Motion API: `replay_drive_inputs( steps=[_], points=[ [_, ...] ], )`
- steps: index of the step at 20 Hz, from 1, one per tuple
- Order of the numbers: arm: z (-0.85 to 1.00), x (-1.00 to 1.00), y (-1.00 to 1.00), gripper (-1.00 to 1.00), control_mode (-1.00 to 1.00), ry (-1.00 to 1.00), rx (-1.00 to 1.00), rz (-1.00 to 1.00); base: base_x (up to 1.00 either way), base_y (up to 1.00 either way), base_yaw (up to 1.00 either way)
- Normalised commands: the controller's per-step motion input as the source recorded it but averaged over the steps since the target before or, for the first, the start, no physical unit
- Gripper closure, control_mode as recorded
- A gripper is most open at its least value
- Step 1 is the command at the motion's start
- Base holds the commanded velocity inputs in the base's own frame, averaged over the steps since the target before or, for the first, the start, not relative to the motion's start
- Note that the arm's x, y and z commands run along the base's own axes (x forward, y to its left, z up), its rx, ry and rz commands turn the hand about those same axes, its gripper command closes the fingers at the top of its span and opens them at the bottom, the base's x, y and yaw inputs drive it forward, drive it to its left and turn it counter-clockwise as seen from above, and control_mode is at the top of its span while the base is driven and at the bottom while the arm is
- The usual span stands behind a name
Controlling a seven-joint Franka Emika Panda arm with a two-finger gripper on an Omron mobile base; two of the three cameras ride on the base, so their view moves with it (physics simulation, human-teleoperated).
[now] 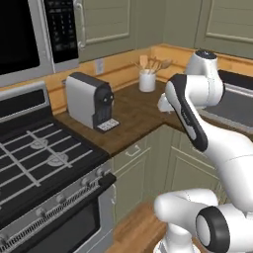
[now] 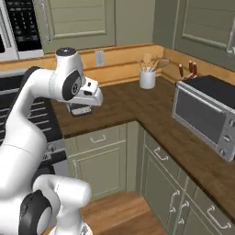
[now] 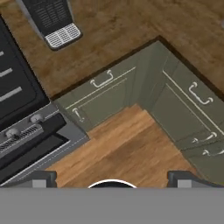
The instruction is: Navigate to the coffee machine.
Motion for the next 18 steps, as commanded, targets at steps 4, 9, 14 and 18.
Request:
replay_drive_inputs(
  steps=[4, 9, 14, 18],
  points=[
    [0.00, 0.00, 0.00, -1.00, 1.00, 0.00, 0.00, 0.00, 0.72, -0.35, 0.63],
    [0.00, 0.00, 0.00, -1.00, 1.00, 0.00, 0.00, 0.00, 0.53, -0.38, 0.58],
    [0.00, 0.00, 0.00, -1.00, 1.00, 0.00, 0.00, 0.00, 0.65, -0.50, 0.43],
    [0.00, 0.00, 0.00, -1.00, 1.00, 0.00, 0.00, 0.00, 0.73, -0.52, 0.26]
  ],
)
